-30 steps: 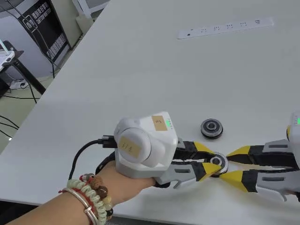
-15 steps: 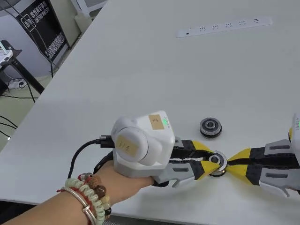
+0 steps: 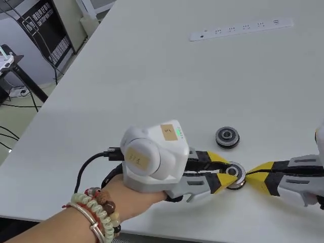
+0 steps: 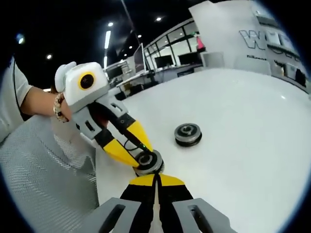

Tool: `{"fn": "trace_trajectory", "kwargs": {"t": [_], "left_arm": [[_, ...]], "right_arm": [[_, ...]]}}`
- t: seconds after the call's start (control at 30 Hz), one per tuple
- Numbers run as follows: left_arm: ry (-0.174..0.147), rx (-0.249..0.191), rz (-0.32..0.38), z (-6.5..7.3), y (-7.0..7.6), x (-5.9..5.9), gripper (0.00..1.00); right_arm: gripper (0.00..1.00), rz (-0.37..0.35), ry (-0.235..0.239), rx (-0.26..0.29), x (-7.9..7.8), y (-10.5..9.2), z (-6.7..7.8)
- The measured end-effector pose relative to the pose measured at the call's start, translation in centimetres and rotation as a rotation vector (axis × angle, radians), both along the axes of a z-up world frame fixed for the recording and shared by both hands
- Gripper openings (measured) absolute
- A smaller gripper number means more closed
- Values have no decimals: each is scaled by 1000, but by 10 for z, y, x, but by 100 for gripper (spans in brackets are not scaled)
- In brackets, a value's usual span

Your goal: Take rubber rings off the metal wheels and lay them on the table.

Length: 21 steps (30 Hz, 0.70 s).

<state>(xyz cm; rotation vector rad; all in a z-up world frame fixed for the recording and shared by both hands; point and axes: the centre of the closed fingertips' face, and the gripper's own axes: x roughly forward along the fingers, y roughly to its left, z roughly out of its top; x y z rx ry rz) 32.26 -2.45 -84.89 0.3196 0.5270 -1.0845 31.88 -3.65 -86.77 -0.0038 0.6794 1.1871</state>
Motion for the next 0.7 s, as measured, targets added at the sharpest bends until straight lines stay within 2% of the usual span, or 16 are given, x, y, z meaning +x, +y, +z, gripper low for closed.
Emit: {"fn": "trace_trajectory", "kwargs": {"t": [0.33,0.5,0.67,0.7], "left_arm": [[-2,-2,-6,0,-1,0,14],[-2,-6,-10,0,-2,0,14],[-2,-7,-11,0,-2,0,14],[-2,-6,-11,-1,-2,0,14]], "right_arm": [[0,-82,157,111,1,-2,2],[0,-88,177,126,1,-1,3],[0,-117,238,164,1,-2,4],[0,-121,260,193,1,-1,7]]}}
